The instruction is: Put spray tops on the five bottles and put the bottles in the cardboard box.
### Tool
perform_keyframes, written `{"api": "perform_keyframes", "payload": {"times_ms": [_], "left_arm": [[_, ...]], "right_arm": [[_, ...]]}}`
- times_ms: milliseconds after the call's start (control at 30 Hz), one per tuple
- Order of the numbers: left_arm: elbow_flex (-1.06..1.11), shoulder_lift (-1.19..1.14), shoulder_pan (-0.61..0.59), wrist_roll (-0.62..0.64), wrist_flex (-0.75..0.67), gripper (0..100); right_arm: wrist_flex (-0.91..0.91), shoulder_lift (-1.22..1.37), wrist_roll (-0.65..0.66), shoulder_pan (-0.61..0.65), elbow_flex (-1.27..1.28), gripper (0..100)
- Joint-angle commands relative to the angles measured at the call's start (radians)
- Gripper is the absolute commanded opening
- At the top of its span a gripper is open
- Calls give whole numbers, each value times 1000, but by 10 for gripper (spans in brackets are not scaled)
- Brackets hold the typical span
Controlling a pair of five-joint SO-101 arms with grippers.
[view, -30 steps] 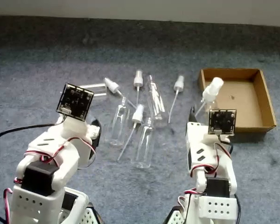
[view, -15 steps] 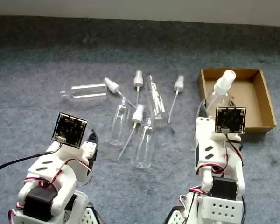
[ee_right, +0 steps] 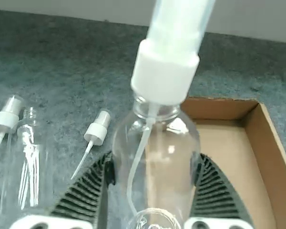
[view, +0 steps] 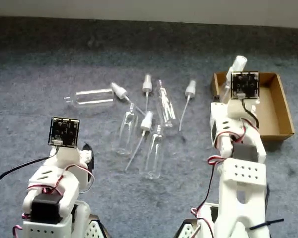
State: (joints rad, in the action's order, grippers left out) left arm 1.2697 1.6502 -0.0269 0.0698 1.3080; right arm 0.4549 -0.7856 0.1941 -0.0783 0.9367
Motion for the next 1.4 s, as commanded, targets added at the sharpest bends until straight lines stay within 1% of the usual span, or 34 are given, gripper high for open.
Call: {"api": "perform_keyframes", "payload": {"times_ms": [0,200,367,467,533,667,900,1067,1367], "left_arm": [[30,10,-18,14,-3,5],[76,10,-19,15,-3,5],[105,10,-19,17,-8,5],[143,10,-19,17,-58,5],[157,10,-19,17,-77,5],[165,10,-41,17,-97,5],[234,10,-105,15,-190,5],[248,10,-105,15,-195,5],[254,10,-101,9,-195,5]], "right_arm": [[-160,76,3,-13,-77,111],[-262,216,3,-16,-84,111],[-392,357,3,-73,-134,111],[-430,458,2,-107,-199,111],[-435,506,-31,-120,-240,111],[-435,573,-166,-142,-328,111],[-435,722,-172,-136,-489,111],[-435,854,-180,-136,-608,111],[-456,1000,-173,-117,-693,116]]}}
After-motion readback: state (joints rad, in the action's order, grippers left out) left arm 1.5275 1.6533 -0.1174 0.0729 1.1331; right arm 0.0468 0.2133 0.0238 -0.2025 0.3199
